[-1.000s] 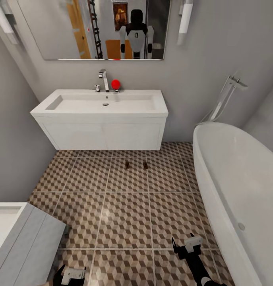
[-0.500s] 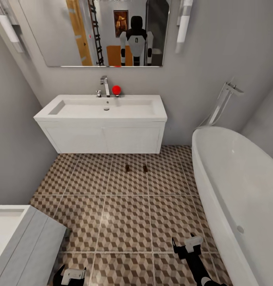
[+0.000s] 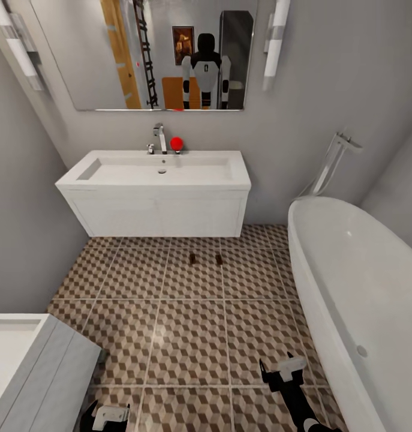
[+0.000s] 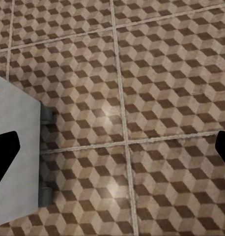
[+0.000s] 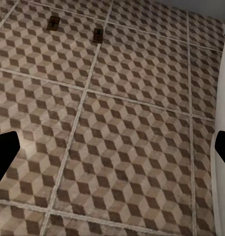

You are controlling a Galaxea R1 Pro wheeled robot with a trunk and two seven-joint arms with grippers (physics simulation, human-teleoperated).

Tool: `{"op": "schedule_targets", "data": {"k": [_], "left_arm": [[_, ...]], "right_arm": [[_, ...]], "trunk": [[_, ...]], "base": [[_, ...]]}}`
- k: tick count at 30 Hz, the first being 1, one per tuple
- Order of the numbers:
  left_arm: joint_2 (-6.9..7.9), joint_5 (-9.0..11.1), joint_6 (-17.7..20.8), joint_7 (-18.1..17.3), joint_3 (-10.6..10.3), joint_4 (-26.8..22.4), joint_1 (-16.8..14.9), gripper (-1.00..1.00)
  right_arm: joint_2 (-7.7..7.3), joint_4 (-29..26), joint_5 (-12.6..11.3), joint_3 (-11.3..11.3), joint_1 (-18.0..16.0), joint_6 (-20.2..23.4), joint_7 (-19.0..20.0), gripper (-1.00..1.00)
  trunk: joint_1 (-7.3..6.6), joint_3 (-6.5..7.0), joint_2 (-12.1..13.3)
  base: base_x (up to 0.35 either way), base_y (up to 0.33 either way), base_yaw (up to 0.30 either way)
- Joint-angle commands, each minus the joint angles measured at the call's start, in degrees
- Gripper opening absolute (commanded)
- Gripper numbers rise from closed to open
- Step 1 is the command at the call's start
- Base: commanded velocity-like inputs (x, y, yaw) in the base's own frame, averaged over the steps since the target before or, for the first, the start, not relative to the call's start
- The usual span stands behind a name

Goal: Take the four mousetraps from the cabinet in the bathroom and place them on the bathroom floor. Make sure all four end up on the same floor surface, and ensure that at least two of them are either under or directly next to the same bathroom sink.

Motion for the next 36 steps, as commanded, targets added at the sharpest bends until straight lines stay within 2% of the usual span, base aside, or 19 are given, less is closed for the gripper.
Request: {"op": "schedule_targets", "data": {"k": [1, 36], "left_arm": [[-0.01, 0.57, -0.16, 0.08, -0.52, 0.02, -0.03, 1.00], [-0.06, 0.57, -0.16, 0.08, -0.53, 0.09, -0.03, 1.00]], "right_arm": [[-0.01, 0.05, 0.31, 0.44, -0.04, -0.06, -0.61, 1.00], [-0.01, 0.05, 0.31, 0.44, -0.04, -0.12, -0.63, 1.00]], "trunk": [[-0.22, 0.23, 0.38], [-7.91, 9.76, 14.42]], "base": [[0.000, 0.000, 0.000], [0.000, 0.000, 0.000]]}}
